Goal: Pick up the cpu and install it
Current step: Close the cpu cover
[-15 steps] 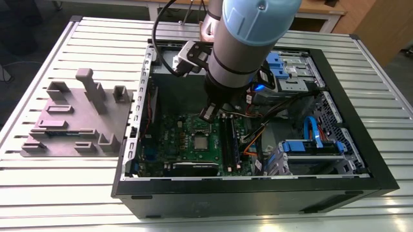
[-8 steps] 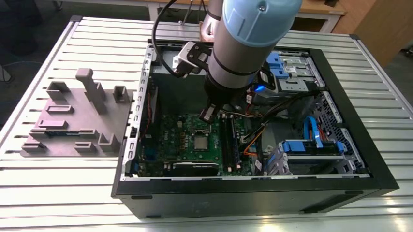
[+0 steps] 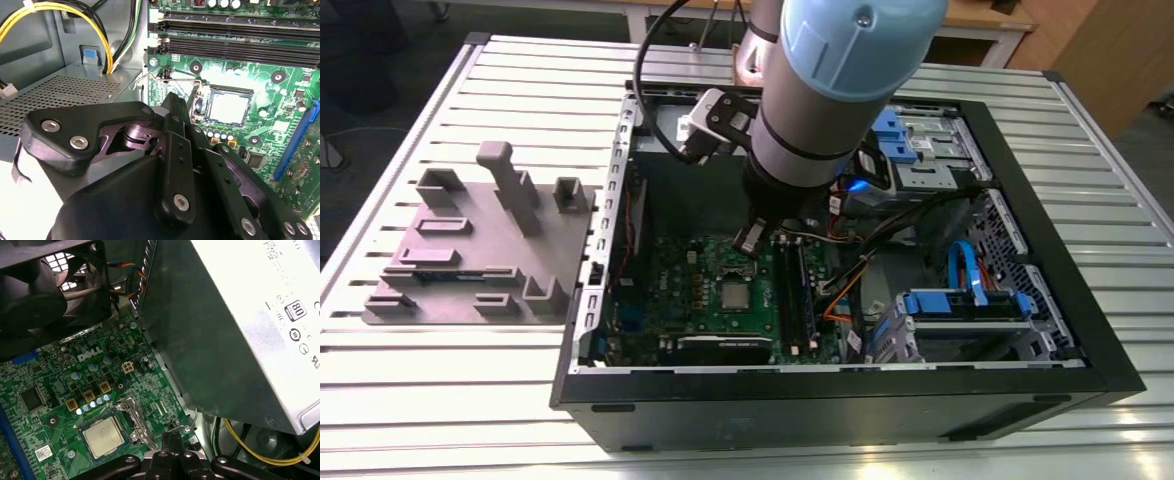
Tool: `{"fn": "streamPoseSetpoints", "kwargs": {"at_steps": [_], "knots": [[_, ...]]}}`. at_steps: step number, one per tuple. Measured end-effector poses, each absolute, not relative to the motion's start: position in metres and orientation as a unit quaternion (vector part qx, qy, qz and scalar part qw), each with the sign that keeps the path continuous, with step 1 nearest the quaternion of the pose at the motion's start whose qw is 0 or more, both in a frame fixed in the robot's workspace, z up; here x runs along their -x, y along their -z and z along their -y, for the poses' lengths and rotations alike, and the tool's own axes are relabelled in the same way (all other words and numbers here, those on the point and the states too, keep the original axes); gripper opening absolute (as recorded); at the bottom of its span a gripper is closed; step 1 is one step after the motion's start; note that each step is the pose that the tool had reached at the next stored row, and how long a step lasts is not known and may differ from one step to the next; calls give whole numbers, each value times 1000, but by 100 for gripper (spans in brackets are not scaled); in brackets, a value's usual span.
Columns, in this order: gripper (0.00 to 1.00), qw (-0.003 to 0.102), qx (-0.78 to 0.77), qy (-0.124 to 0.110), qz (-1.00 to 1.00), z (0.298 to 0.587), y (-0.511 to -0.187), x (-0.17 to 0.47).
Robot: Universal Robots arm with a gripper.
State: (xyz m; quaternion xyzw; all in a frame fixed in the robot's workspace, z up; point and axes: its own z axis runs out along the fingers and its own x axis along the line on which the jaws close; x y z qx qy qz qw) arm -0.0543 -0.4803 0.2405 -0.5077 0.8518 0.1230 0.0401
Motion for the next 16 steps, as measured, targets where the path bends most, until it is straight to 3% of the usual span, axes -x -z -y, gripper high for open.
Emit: {"fn": "streamPoseSetpoints", "kwargs": {"at_steps": [16], "knots": [[10, 40, 508, -123, -852, 484, -240, 54]]}}
